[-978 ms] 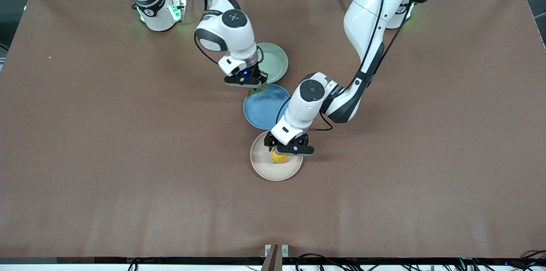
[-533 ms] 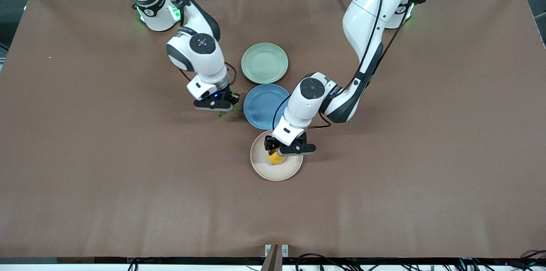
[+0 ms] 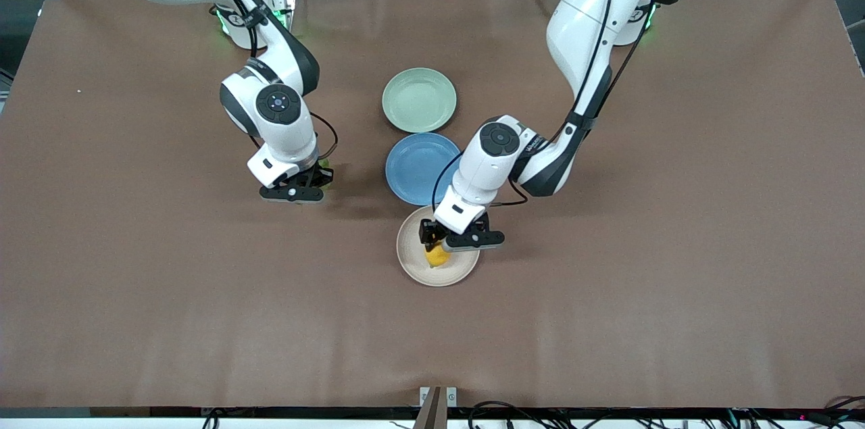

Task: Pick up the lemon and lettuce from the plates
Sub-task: 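Close the left gripper on the lemon and lift it off the cream plate, then carry the lemon outward with the left gripper while the right gripper carries lettuce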

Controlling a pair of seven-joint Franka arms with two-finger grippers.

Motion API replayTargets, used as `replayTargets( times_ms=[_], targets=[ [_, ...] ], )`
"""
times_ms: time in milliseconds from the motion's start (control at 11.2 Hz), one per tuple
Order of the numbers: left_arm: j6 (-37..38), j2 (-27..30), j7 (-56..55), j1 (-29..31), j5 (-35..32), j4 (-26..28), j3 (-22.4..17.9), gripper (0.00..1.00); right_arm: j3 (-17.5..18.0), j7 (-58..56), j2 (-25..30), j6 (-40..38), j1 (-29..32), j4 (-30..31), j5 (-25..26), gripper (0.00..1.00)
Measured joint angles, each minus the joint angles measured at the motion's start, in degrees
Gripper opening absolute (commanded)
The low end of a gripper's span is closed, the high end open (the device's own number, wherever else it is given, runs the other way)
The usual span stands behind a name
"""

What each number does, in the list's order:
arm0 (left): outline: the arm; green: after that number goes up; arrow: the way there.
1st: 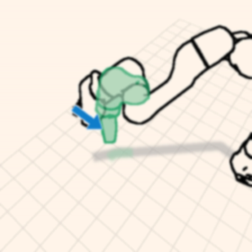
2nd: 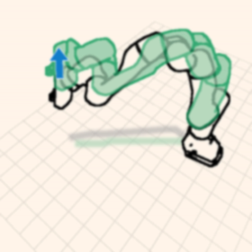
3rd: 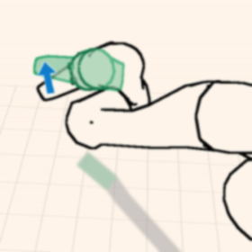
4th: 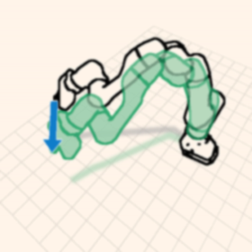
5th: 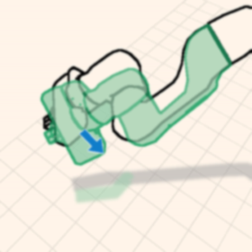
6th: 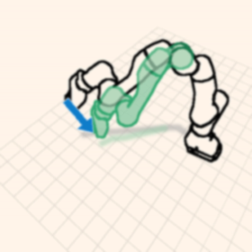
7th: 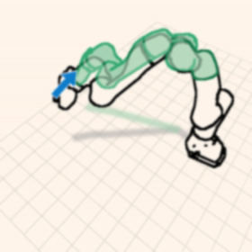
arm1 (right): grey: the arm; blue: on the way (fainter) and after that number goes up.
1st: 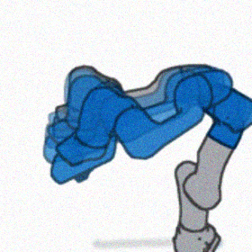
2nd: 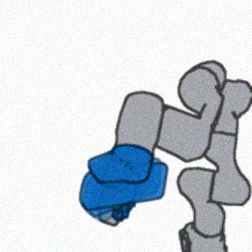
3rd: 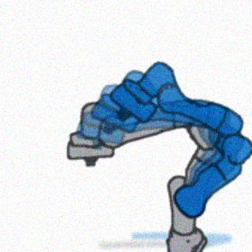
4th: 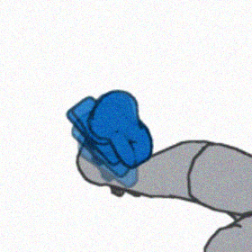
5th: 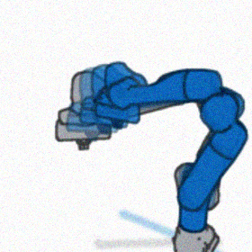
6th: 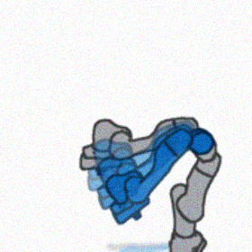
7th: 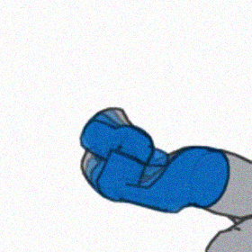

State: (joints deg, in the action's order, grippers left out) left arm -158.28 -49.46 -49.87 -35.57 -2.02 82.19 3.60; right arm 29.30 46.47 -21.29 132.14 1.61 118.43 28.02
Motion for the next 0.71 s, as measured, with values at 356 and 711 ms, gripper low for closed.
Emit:
replayTargets(
  times_ms=[356,711],
  targets=[
    [17.2,6.1,1.2,1.7,-0.1,-0.8,-0.2,0.0,2.2,-12.2,0.9,-13.9,2.4,-8.5,-9.6,0.0],
    [37.6,16.1,14.0,8.5,-0.5,3.5,-0.3,0.0,-6.3,-31.2,4.3,-16.8,3.4,-11.1,-18.5,0.0]
  ],
)
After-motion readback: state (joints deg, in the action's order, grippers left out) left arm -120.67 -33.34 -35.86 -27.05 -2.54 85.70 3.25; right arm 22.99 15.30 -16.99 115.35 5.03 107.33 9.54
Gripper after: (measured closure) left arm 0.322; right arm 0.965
